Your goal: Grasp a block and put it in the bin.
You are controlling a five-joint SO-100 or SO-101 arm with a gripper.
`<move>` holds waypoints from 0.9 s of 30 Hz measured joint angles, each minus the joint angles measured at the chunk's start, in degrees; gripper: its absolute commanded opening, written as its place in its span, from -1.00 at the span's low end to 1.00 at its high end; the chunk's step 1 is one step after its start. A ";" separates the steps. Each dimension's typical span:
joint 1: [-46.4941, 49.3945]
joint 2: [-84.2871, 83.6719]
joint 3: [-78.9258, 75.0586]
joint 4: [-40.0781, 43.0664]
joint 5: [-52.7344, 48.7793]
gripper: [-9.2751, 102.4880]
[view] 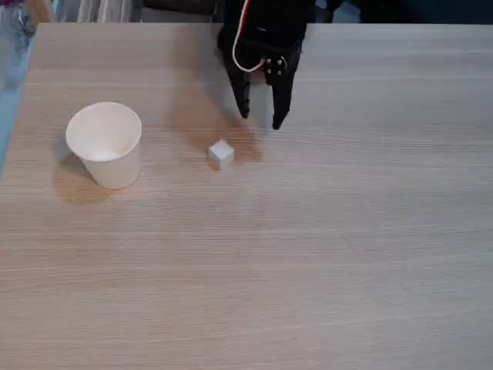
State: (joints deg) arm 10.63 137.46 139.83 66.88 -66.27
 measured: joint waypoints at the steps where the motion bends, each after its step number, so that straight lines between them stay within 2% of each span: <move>1: 0.00 -0.53 0.00 -0.35 0.53 -0.27; 7: 1.49 -2.20 0.00 -3.34 1.41 -0.15; 27: 10.81 -7.47 2.11 -13.45 -5.01 -0.15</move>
State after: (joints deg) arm 21.45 129.99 141.94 53.44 -71.28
